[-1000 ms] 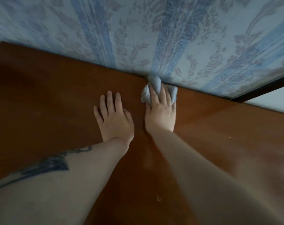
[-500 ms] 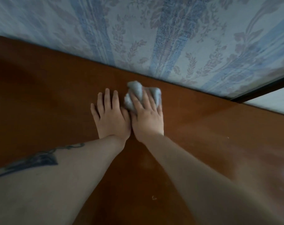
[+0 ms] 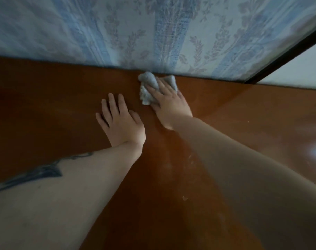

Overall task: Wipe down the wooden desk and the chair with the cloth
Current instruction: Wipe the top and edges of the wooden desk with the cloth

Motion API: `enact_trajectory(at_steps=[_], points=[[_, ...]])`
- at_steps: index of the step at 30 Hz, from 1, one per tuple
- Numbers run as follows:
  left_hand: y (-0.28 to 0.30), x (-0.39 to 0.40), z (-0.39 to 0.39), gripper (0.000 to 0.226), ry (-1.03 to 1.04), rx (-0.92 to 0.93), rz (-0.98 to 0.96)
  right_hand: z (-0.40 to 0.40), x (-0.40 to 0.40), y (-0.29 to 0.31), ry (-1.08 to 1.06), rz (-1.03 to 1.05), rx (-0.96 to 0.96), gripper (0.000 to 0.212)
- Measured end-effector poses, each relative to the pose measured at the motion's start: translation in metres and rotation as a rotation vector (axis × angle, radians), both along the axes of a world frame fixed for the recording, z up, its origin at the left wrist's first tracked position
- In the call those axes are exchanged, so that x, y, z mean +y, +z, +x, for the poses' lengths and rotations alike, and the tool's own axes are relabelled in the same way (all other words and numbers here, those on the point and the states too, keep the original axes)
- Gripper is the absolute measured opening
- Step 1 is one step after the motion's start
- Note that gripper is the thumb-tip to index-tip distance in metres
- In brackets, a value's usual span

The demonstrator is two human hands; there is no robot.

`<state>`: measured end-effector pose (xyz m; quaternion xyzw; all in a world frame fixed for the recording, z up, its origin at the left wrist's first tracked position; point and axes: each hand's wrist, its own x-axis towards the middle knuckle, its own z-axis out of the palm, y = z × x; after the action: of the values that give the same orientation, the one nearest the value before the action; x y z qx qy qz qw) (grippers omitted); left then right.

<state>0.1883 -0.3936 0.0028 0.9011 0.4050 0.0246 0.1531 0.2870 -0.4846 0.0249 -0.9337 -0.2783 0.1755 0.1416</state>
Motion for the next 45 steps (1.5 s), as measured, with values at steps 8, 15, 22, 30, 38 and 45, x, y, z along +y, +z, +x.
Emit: enact_trajectory(at_steps=[8, 15, 22, 30, 38, 45], points=[[-0.001, 0.009, -0.011, 0.049, -0.025, -0.298, -0.122, -0.091, 0.013, 0.002, -0.166, 0.02, 0.052, 0.057], [0.003, 0.018, -0.045, 0.044, -0.402, -0.374, -0.315, -0.069, -0.021, 0.004, -0.166, -0.079, -0.031, 0.056], [0.002, 0.036, -0.121, 0.045, -0.293, -0.373, -0.271, -0.116, 0.027, 0.005, 0.223, -0.077, -0.024, 0.058], [-0.001, 0.032, -0.117, 0.054, -0.273, -0.41, -0.25, -0.196, 0.017, 0.003, 0.043, -0.071, -0.03, 0.065], [-0.003, 0.032, -0.114, 0.049, -0.312, -0.377, -0.208, -0.208, 0.001, -0.008, -0.479, -0.004, -0.101, 0.058], [0.001, 0.033, -0.117, 0.048, -0.388, -0.351, -0.212, -0.194, -0.028, 0.003, 0.019, -0.058, -0.036, 0.056]])
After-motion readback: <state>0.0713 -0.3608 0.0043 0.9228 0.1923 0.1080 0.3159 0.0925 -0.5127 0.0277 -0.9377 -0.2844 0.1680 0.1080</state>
